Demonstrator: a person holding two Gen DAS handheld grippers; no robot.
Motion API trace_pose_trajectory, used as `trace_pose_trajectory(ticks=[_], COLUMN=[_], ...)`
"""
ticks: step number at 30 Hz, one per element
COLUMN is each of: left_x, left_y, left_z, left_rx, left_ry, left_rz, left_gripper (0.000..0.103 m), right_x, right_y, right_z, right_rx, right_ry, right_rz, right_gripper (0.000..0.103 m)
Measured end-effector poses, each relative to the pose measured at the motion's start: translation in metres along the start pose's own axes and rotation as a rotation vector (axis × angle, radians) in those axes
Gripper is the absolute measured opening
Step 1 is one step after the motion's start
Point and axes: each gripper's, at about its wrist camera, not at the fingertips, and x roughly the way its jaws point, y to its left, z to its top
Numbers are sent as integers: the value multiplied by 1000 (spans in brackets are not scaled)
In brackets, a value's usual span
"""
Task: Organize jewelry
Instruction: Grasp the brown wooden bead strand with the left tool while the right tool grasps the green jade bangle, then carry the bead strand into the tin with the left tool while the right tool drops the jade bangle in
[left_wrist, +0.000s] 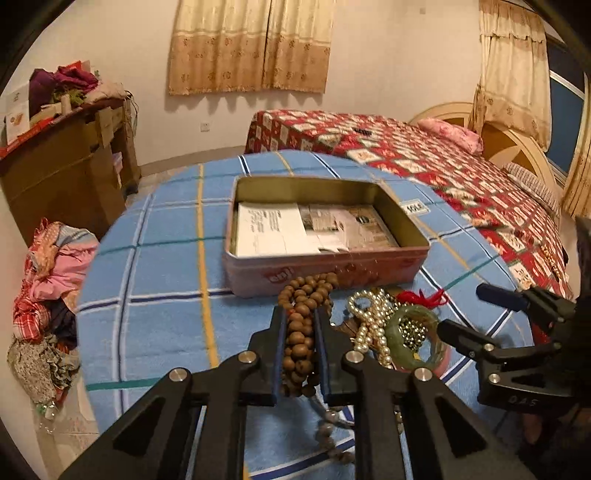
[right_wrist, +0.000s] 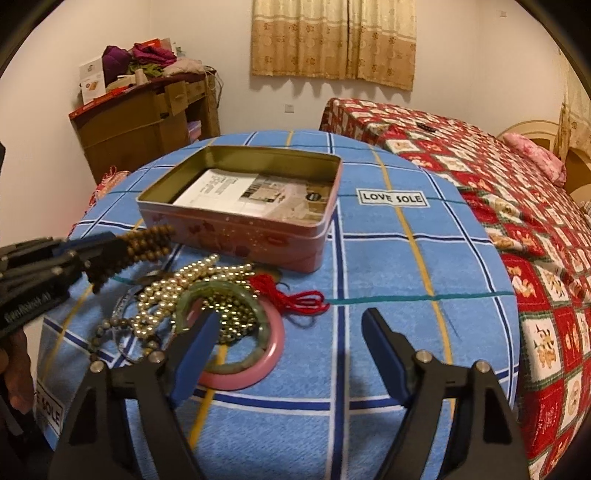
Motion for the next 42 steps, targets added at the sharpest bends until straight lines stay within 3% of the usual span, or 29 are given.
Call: trace_pose_trajectory(ticks=[4,7,9,11,13,15,16,28,42], left_x=[-4,1,6,9,9,6,4,-19,15], left_y=[5,5,6,6,7,9,9,8,12], left_z=[4,0,-5,-7,-8,-7,-6,19,65], left_rx=[0,-1,-4,-9,-11,-14,-14,-4,-6], left_ry=[-17,-9,3,10,9,-2,-7,-86,-103], left_rz=[17,21,26,20,18,17,19,27,50], left_gripper=[15,15,15,15,15,15,15,15,15], right_x=[6,13,20,26,27,24,21,-4,24], right_y=[1,4,4,3,3,2,-1,-7,-15], right_z=[4,6,6,4,2,1,1,24,73], right_rx=[3,0,-1,9,9,22,37,57,37], right_ry=[23,39,75,102,105,97,88,8,-10], right_rz=[28,36,48,65,73,86,99,146,123], right_gripper=[62,57,46,27,19,18,8,9,9])
